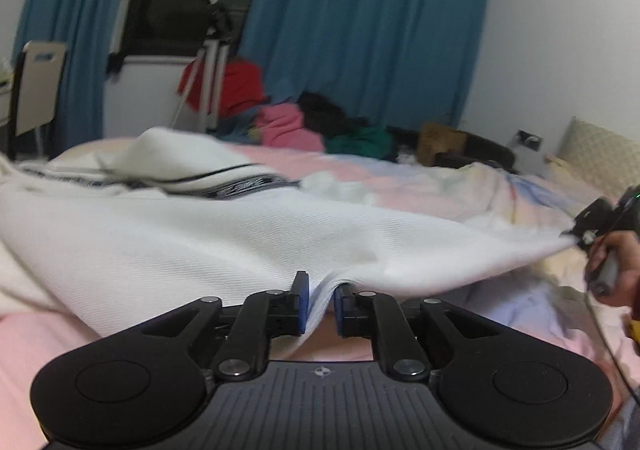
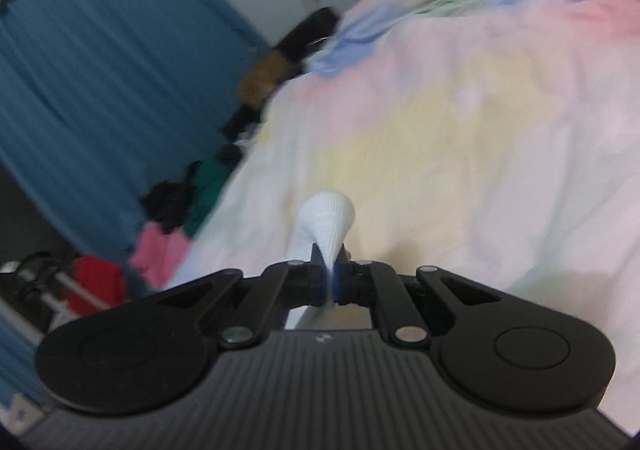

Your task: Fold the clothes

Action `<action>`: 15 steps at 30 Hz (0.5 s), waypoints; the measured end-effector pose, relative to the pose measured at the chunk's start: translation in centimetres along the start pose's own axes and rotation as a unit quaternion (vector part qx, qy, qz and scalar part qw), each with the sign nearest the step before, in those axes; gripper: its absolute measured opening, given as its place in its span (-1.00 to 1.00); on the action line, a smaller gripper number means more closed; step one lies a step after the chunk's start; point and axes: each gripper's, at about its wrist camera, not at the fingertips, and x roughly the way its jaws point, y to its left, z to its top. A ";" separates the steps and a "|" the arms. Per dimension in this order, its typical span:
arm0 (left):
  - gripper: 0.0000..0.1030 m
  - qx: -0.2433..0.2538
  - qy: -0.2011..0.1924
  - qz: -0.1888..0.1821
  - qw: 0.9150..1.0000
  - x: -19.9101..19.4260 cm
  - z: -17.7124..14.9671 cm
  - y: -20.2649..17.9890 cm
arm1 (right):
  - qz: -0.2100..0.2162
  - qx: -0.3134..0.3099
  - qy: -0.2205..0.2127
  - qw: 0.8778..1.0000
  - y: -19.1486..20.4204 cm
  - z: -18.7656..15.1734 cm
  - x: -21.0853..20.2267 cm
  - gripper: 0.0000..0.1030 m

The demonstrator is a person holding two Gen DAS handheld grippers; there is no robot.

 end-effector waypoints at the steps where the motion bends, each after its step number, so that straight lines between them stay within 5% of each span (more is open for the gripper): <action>1: -0.61 0.001 -0.001 -0.006 1.000 -0.2 0.0 -0.2 | -0.019 0.003 0.006 1.000 -0.9 0.1 0.3 -0.87; 2: -0.54 0.001 0.006 -0.012 1.000 -0.1 0.0 -0.3 | -0.039 0.011 0.020 0.999 -1.9 0.0 0.9 -0.87; 8: 0.63 -0.030 0.054 -0.010 0.998 -0.3 -0.1 0.4 | -0.070 0.069 0.056 0.994 -4.4 -0.2 2.8 -0.87; 12: 0.70 -0.160 0.044 -0.026 0.986 -1.9 0.5 4.5 | -0.079 0.030 0.051 0.995 -3.1 -0.6 2.2 -0.87; 15: 0.72 -0.291 0.014 0.002 0.956 -2.9 0.3 9.0 | -0.084 0.025 0.048 0.995 -2.9 -0.8 1.7 -0.87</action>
